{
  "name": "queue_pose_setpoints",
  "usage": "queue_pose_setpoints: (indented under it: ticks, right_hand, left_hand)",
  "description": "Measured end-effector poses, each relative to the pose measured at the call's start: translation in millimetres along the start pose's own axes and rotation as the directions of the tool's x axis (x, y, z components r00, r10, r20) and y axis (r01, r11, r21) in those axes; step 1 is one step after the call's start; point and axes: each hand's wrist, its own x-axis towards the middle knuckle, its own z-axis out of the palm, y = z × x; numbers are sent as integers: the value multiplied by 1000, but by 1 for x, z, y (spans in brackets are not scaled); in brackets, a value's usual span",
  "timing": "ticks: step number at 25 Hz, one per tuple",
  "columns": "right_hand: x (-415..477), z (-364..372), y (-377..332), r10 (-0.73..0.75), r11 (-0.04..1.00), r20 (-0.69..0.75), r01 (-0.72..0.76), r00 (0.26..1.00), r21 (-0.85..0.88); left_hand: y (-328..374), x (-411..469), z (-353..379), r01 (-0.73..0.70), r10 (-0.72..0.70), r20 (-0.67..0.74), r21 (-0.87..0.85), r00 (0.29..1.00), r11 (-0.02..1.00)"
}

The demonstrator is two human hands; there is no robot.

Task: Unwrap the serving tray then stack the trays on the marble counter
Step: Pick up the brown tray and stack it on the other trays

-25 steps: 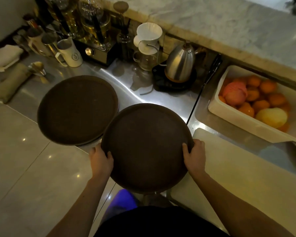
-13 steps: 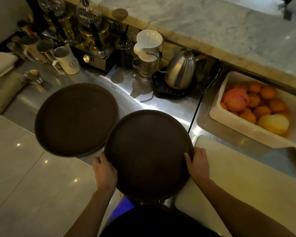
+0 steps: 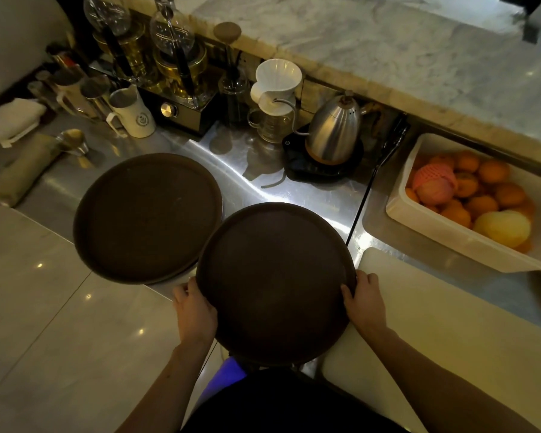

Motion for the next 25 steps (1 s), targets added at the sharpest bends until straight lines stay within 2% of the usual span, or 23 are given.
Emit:
queue_pose_setpoints:
  ticks: [10,15,21,25]
  right_hand:
    - [-13,0,-4,6,993,-46,0,999,121]
    - [-18,-2,-14,-94,979,-64,104,993,175]
    - [-24,5,-43,-240,952,-31,241,970,190]
    - [-38,19,-81,-375,915,3,369,927,161]
  left_hand:
    - [-3,-7,-1,-40,40,-4,-39,999,998]
    - [-3,-19,0,-49,47,-26,-87,999,995]
    - [-8,-36,-12,-125,110,-157,-92,981,988]
    - [-21,-38,-37,-223,194,-218,-113,956,968]
